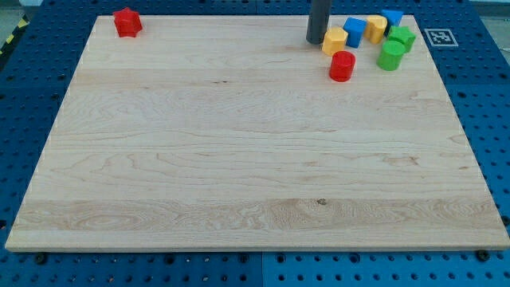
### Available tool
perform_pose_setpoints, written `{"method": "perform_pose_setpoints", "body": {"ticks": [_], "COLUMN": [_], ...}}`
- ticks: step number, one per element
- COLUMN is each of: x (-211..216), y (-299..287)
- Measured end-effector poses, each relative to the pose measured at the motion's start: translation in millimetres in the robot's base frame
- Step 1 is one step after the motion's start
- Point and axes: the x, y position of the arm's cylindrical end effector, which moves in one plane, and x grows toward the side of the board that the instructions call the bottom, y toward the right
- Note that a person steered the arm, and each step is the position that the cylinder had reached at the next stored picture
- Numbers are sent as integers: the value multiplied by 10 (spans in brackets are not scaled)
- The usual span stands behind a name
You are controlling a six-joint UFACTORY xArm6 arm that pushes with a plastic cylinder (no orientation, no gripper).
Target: Move the red circle closer to the yellow hexagon
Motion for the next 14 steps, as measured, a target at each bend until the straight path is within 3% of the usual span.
{"method": "perform_pose_setpoints", "body": {"ticks": [2, 3, 4, 5, 8, 14], "x": [128, 565, 896, 934, 1137, 784], "y": [-877, -886, -442, 124, 451, 461]}}
